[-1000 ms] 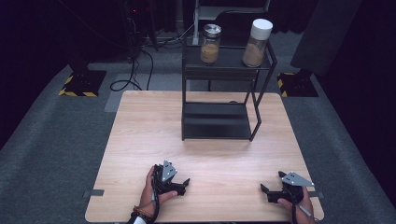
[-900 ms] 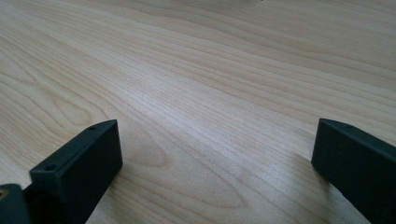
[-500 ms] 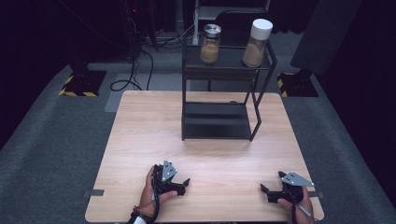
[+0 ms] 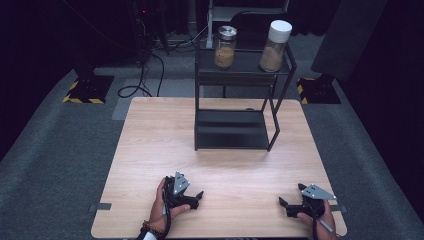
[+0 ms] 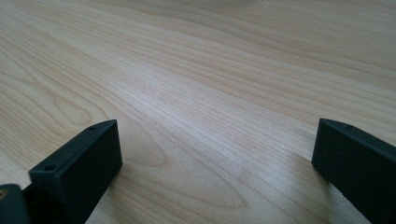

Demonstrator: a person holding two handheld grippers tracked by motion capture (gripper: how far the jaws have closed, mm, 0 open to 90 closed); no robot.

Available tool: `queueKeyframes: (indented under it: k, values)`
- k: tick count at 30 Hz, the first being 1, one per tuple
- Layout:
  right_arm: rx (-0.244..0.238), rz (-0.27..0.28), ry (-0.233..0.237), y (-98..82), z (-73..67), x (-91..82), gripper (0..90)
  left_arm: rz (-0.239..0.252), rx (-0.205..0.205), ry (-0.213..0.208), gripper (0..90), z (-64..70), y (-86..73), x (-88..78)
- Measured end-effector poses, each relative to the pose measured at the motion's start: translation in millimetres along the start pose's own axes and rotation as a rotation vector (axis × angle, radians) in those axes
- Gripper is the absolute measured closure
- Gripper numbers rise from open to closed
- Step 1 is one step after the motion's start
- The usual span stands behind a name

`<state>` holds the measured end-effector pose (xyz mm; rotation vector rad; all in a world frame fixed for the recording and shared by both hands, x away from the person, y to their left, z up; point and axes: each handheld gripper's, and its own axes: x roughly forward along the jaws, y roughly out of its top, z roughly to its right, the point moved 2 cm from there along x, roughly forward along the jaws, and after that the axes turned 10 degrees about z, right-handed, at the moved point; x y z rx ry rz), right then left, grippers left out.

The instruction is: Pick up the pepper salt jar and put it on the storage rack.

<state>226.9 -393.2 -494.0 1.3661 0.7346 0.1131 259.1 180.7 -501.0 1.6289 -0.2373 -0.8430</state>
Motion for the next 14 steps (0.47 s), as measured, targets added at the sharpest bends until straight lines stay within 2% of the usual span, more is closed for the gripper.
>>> queueKeyframes:
  k: [7,9,14]
  values:
    - [-0.002,0.001,-0.001,-0.1,-0.3,-0.1,0.9,0.001,0.002,0.001,3.2,0.4,-0.2,-0.1]
    - [-0.010,0.006,-0.017,-1.0,-3.5,-0.7,0.8,0.002,0.003,0.002,3.2,0.6,-0.3,-0.2]
    - [-0.033,0.015,-0.024,-2.8,-5.7,-2.8,0.6,0.003,0.002,-0.001,3.2,1.1,-1.2,-1.8]
